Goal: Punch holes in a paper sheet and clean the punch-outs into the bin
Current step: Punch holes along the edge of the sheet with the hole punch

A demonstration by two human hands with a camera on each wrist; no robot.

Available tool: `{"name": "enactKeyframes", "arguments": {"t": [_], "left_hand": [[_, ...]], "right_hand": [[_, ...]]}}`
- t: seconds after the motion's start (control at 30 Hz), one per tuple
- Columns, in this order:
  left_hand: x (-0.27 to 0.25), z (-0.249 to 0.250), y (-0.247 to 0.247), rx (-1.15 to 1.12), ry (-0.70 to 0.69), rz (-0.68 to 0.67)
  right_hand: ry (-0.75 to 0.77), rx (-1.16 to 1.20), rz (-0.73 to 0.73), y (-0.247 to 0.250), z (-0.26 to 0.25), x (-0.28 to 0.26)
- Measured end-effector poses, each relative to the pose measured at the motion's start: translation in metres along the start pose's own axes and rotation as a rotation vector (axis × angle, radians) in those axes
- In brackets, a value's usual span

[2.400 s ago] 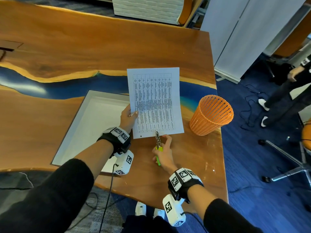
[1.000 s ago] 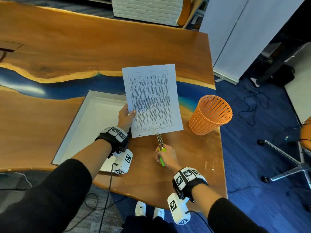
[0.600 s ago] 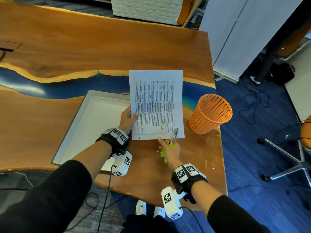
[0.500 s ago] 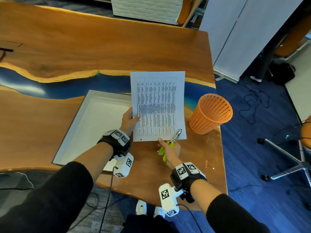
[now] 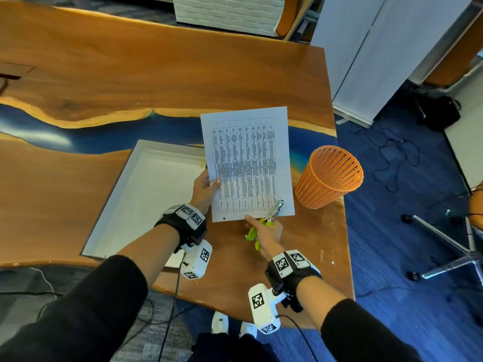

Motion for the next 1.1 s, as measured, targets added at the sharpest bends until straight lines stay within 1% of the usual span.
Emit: {"name": "enactKeyframes", "arguments": {"t": [0.1, 0.2, 0.3, 0.47, 0.57, 0.77, 0.97, 1.1], "left_hand": [[0.001, -0.002, 0.001, 0.012, 0.003, 0.007], [0.003, -0.003, 0.007, 0.029, 0.009, 0.035], [0.009, 0.004, 0.020, 0.036, -0.003, 0.087], [0.020, 0.016, 0.041, 0.052, -0.030, 0.136], [0.022, 0.020, 0.041, 0.054, -0.040, 0.126], [0.022, 0.016, 0.030, 0.078, -0.038, 0.079], [0.020, 0.015, 0.029, 0.062, -0.029, 0.081], [0.022, 0.016, 0.031, 0.081, -0.029, 0.094]], "right_hand": [[0.000, -0.038, 0.038, 0.002, -0.001, 0.000], [0.038, -0.104, 0.030, 0.006, -0.007, 0.001], [0.075, -0.273, 0.039, 0.018, -0.010, 0.004], [0.096, -0.599, -0.021, 0.033, -0.001, 0.010], [0.089, -0.680, -0.072, 0.032, 0.001, 0.011], [0.107, -0.738, -0.116, 0.022, -0.003, 0.010], [0.110, -0.710, -0.103, 0.025, -0.008, 0.009], [0.138, -0.654, -0.086, 0.026, -0.010, 0.007]]}}
Point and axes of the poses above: each hand's wrist, its own x-axis towards the middle knuckle, its own y-axis out of the back of the hand, z = x × y, the point moved 8 cm from there along x, towards the middle knuckle, and after that the axes turned 15 degrees about -x, right-handed, at the moved point
